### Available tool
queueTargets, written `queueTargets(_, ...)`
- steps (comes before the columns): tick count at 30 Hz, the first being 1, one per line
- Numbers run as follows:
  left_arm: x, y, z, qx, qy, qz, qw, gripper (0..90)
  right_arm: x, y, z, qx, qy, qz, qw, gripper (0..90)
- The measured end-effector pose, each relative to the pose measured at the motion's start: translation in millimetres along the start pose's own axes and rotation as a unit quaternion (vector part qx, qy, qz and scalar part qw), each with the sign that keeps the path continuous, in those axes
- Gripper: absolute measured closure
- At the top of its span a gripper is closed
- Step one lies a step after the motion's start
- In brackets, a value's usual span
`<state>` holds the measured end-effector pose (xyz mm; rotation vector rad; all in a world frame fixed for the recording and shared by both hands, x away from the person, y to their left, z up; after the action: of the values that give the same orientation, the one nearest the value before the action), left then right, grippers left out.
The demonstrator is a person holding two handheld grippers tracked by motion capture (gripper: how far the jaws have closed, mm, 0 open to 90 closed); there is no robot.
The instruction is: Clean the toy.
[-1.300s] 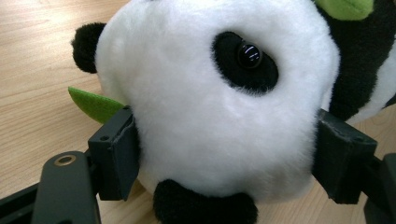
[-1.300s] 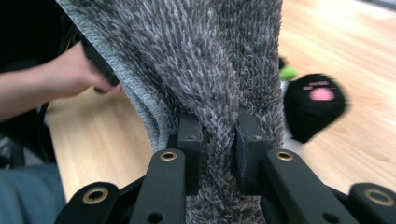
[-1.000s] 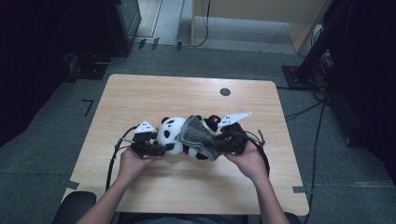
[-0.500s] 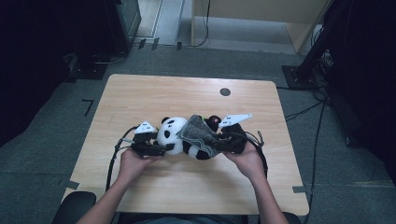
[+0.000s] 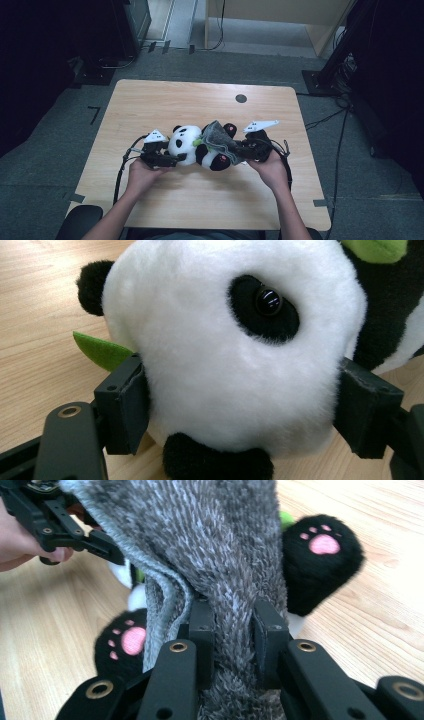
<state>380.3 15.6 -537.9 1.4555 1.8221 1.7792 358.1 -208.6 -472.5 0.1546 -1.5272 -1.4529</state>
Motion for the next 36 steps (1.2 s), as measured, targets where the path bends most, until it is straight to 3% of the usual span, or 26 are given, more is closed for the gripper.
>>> queueTargets(7,0.2,0.2,0.5,0.002,-0.001,0.001,1.0,21.2,18.2,10.5,-5.3,-0.011,-0.012,-0.023,0.9996,75.9)
queueTargets(14,-0.1,0.5,0.7,0.005,-0.001,-0.001,1.0,21.1,33.0,34.3,23.9,0.011,0.01,-0.051,0.9986,76.4)
queueTargets(19,-0.2,0.5,0.7,0.007,-0.002,-0.002,1.0,21.1,17.4,35.6,53.6,0.043,0.037,-0.032,0.9979,76.4)
queueTargets(22,0.0,0.4,0.9,0.007,-0.002,0.0,1.0,21.2,0.1,25.9,61.2,0.051,0.043,-0.005,0.9978,76.3)
queueTargets(25,0.0,0.0,0.2,0.001,-0.002,0.001,1.0,21.2,-13.0,14.9,57.1,0.059,0.027,0.017,0.9977,76.3)
queueTargets(30,-0.3,0.2,0.0,0.002,-0.003,0.0,1.0,21.2,-16.0,10.7,44.4,0.054,0.008,0.013,0.9984,76.2)
queueTargets(36,-0.3,0.4,-0.4,0.002,-0.004,-0.001,1.0,21.2,-11.2,8.4,30.3,0.035,0.011,0.001,0.9993,76.0)
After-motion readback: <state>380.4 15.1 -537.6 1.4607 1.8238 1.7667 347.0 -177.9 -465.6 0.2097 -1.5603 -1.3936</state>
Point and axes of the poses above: each handheld gripper's, and its own axes: x roughly backward along the jaws, y roughly out of its top, z roughly to its left, the point moved 9 cm from there along -x, roughly forward along the jaws, and after that the axes turned 8 degrees about -z, right-handed, at the moved point
